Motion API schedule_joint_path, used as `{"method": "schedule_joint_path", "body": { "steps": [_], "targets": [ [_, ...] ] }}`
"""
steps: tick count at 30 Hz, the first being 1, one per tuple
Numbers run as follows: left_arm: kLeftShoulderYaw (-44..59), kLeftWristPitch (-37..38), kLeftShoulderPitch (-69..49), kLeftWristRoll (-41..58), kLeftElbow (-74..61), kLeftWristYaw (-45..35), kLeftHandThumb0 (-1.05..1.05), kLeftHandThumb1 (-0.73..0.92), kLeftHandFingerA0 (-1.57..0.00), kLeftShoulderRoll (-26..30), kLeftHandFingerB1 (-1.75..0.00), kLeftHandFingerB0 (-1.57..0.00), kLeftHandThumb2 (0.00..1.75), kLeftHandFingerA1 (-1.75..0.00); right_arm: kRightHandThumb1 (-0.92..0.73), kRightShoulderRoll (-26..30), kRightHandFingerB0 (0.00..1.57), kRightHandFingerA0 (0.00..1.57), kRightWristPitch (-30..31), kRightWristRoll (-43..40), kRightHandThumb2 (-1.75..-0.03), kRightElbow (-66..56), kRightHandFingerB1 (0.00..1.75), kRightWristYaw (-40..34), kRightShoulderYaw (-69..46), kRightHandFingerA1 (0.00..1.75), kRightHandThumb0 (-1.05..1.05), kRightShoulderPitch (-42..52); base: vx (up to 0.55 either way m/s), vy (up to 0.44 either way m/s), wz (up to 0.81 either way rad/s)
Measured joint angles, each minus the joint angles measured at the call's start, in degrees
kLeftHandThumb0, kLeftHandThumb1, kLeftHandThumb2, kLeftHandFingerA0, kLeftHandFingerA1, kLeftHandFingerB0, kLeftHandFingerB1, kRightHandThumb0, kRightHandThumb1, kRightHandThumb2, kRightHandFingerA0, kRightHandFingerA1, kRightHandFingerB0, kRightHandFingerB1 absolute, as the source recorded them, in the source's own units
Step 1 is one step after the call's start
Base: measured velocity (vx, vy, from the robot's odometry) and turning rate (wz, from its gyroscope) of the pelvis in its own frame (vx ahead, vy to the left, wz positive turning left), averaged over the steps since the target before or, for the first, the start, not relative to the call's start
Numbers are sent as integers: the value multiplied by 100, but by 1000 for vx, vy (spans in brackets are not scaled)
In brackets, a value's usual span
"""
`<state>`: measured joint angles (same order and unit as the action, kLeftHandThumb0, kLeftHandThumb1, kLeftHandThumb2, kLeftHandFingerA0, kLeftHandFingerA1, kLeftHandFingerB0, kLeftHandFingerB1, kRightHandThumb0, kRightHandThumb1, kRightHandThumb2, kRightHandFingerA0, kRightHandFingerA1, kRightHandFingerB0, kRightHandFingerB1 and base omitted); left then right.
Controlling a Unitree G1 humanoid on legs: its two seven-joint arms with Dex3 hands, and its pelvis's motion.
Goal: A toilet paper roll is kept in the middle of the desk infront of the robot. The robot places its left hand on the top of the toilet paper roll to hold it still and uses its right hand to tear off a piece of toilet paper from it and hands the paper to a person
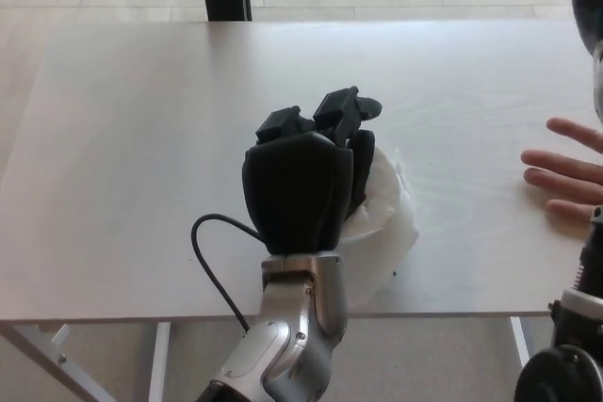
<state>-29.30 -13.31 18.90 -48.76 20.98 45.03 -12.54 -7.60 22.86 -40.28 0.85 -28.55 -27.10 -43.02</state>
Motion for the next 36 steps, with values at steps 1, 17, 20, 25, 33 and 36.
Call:
{"method": "schedule_joint_path", "body": {
  "steps": [1,17,20,25,33,36],
  "targets": [
    [1,9,0,0,0,0,-28,45,-82,1,-75,-73,79,-97,-48,138,66,101,11,7,-132,16,175,53,25,175,-18,4,0,0,0],
    [69,94,40,9,-330,-161,-30,42,-81,221,-85,-70,81,-104,-51,3038,76,95,295,935,-107,558,158,1194,1526,175,-13,1090,0,0,0],
    [101,98,87,14,-364,-246,-31,43,-80,318,-87,-68,86,-106,-42,3473,77,93,289,1156,-123,661,157,1428,1828,175,-15,1365,0,0,0],
    [121,100,110,19,-461,-391,-30,39,-85,424,-84,-73,83,-101,-49,3976,87,92,258,1541,-113,885,131,1766,2380,165,-17,1777,0,0,0],
    [104,100,115,15,-511,-432,-30,38,-82,404,-81,-74,86,-104,-66,4380,85,91,30,2169,-60,1371,87,1889,3212,137,-27,1868,0,0,0],
    [104,100,116,15,-519,-436,-30,39,-80,395,-81,-72,86,-101,-49,4454,83,117,-47,2383,-91,1525,98,1885,3478,133,-28,1867,0,0,0]
  ]
}}
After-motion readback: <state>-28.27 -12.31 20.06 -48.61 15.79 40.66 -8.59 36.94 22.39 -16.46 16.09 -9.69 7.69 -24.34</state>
